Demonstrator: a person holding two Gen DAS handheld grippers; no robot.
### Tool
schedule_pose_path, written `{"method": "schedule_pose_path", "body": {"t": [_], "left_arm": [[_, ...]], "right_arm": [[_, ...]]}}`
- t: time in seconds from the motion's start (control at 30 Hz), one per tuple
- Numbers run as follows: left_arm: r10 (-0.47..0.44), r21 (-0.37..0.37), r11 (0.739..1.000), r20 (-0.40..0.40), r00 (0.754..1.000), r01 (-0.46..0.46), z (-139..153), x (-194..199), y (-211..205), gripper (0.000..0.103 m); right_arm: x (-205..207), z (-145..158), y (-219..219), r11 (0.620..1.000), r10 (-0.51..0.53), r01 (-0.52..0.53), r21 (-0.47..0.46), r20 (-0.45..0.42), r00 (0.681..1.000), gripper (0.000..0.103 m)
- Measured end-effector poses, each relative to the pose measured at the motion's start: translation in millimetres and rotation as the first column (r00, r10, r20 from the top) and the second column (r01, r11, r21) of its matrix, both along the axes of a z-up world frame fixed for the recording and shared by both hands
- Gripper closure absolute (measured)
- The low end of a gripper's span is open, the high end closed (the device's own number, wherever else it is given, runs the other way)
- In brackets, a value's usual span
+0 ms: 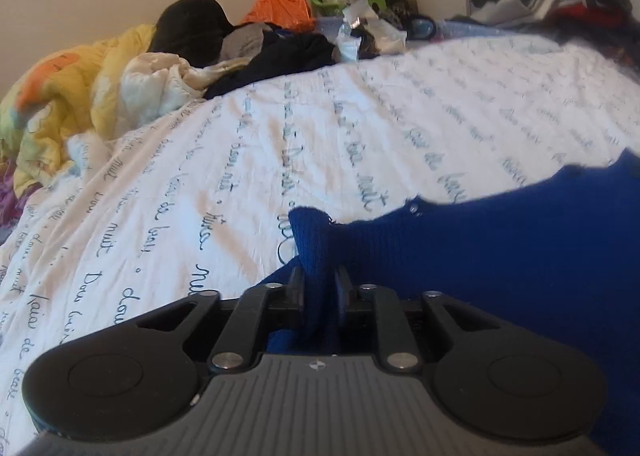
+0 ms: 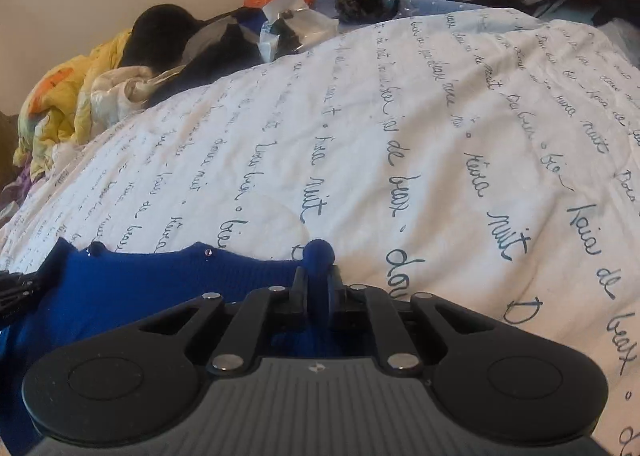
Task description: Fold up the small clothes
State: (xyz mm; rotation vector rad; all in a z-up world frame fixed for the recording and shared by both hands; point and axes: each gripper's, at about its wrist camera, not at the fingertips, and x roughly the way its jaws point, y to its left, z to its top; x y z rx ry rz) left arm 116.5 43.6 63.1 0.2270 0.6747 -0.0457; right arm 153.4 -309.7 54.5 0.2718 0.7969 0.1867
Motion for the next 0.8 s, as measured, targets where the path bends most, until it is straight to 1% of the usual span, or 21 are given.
{"method": "schedule_pose_path", "body": {"t": [0.03,0.07,0.1,0.13,0.17,0.23,0.3,0.33,0.37,0.4,0.43,0.47,0.5,0.53,0.57,0.6,0.63,0.67,0.73,0.77,0.8], "left_arm": [[0.000,-0.020,1.000,0.030,1.000,0.000,8.2,-7.1,0.2,0.070],[-0.008,-0.056,0.998,0.069,0.998,0.012,17.6,-14.3,-0.4,0.063],[-0.028,-0.093,0.995,0.095,0.995,0.037,24.7,-18.4,-3.1,0.049],[-0.053,-0.117,0.991,0.103,0.993,0.066,28.7,-18.8,-9.0,0.037],[-0.076,-0.122,0.989,0.096,0.992,0.087,28.7,-15.0,-17.8,0.033],[-0.100,-0.101,0.989,0.049,0.994,0.105,16.0,-4.7,-34.6,0.032],[-0.092,-0.047,0.995,-0.025,0.995,0.091,-8.5,4.6,-39.2,0.032],[-0.085,-0.053,0.995,-0.011,0.996,0.084,-19.5,2.5,-31.0,0.024],[-0.079,-0.078,0.994,0.018,0.997,0.080,-25.2,-3.0,-17.9,0.017],[-0.058,-0.116,0.992,0.005,0.998,0.058,-26.3,-2.9,-5.2,0.009],[-0.020,-0.140,0.990,-0.016,1.000,0.017,-27.2,0.3,6.0,0.002],[0.015,-0.171,0.985,-0.038,0.999,-0.021,-28.6,4.0,15.8,0.000],[0.032,-0.208,0.977,-0.054,0.998,-0.043,-28.2,7.5,23.2,0.000],[0.046,-0.190,0.980,-0.048,0.998,-0.055,-26.2,6.7,23.3,0.000],[0.052,-0.147,0.988,-0.032,0.998,-0.056,-22.4,1.3,19.3,0.002],[0.046,-0.118,0.992,-0.013,0.999,-0.047,-16.6,-7.7,14.3,0.012],[0.022,-0.116,0.993,0.002,1.000,-0.022,-7.2,-22.5,8.1,0.021],[-0.019,-0.146,0.989,0.019,1.000,0.022,0.8,-37.7,2.9,0.019],[-0.116,-0.191,0.974,0.058,0.992,0.125,8.7,-64.3,-13.0,0.006],[-0.165,-0.174,0.969,0.059,0.984,0.173,5.9,-72.7,-27.1,0.004],[-0.197,-0.147,0.969,0.038,0.980,0.200,-0.4,-76.4,-36.9,0.004]], "right_arm": [[-3.2,7.5,1.1,1.000,-0.008,0.008,0.000,-0.008,1.000,0.071],[-11.8,17.1,2.3,1.000,-0.023,0.023,0.000,0.026,0.999,0.061],[-25.8,27.1,6.2,0.999,-0.038,0.038,0.007,0.098,0.994,0.058],[-35.2,33.5,12.8,0.999,-0.029,0.026,0.023,0.147,0.989,0.050],[-37.9,36.8,24.0,0.999,0.021,-0.026,0.027,0.160,0.987,0.039],[-31.5,32.7,52.5,0.994,0.108,-0.105,-0.027,0.135,0.985,0.036],[-20.4,11.3,76.0,0.975,0.156,-0.141,-0.173,0.076,0.985,0.036],[-14.7,-4.1,77.7,0.958,0.140,-0.124,-0.260,0.046,0.989,0.038],[-19.7,-14.4,66.7,0.957,0.157,-0.120,-0.264,0.126,0.979,0.036],[-21.4,-19.1,50.9,0.969,0.158,-0.121,-0.217,0.161,0.974,0.036],[-19.0,-17.0,34.8,0.987,0.131,-0.113,-0.118,0.160,0.978,0.036],[-15.5,-16.9,28.0,0.990,0.123,-0.110,-0.085,0.163,0.979,0.036],[-12.8,-16.3,29.7,0.989,0.127,-0.113,-0.098,0.162,0.979,0.036],[-11.1,-15.0,36.7,0.983,0.138,-0.116,-0.142,0.157,0.978,0.036],[-11.3,-13.3,46.8,0.973,0.147,-0.116,-0.200,0.147,0.978,0.036],[-14.2,-9.6,55.0,0.966,0.135,-0.101,-0.237,0.130,0.982,0.036],[-19.9,-3.1,60.6,0.966,0.105,-0.074,-0.247,0.114,0.988,0.036],[-32.2,5.7,66.4,0.969,0.080,-0.051,-0.241,0.113,0.990,0.035],[-59.8,18.2,79.6,0.975,0.127,-0.093,-0.202,0.161,0.979,0.031],[-68.4,18.8,88.7,0.970,0.173,-0.137,-0.203,0.171,0.970,0.019],[-73.1,13.8,100.4,0.958,0.213,-0.175,-0.227,0.152,0.965,0.014]]}}
